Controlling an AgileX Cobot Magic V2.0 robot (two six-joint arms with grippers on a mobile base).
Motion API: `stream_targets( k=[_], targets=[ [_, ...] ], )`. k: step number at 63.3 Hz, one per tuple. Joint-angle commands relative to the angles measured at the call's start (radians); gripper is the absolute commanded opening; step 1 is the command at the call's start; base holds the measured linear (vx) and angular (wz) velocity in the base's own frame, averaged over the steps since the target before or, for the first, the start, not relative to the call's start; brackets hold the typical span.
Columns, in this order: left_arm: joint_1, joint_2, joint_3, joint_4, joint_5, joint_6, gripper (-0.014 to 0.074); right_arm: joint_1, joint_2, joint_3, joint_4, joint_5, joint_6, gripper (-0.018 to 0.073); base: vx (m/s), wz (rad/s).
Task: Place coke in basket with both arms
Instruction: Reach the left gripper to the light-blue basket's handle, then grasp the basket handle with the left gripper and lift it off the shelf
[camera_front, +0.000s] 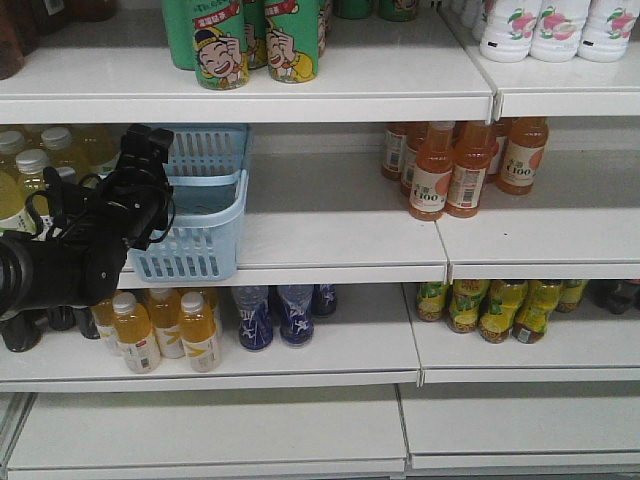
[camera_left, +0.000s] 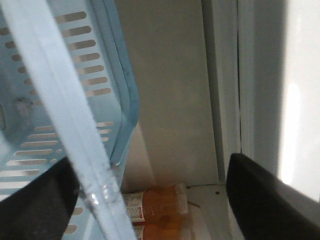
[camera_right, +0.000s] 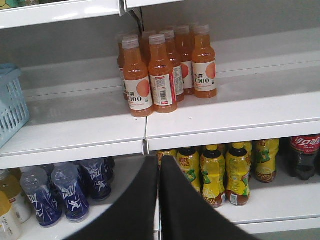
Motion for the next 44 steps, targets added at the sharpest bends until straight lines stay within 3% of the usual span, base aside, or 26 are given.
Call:
stream_targets(
  k=[1,13,28,34,44],
  targets=[
    [0.002,-0.046,-0.031,0.006,-0.054,0.0,0.0531,-0.003,-0.018,0.009,-0.013,-0.071,-0.007,-0.0004,0.0,0.0],
    [0.002,-0.046,-0.031,0.009,-0.051,0.0,0.0367,-0.003,-0.018,0.009,-0.013,-0.071,-0.007,-0.0004,0.0,0.0],
    [0.002,-0.046,-0.031,0.025,-0.061,0.001,0.0072,-0.003,-0.018,0.009,-0.013,-0.071,-0.007,-0.0004,0.0,0.0],
    [0.002,-0.046,-0.024,0.102,-0.087,0.001,-0.0008,-0.003,-0.018,0.009,-0.013,-0.071,-0.007,-0.0004,0.0,0.0],
    [0.002,-0.05,0.011,0.332,-0.172,-0.01,-0.0008,-0.003,-0.018,0.009,-0.013,-0.071,-0.007,-0.0004,0.0,0.0]
  ],
)
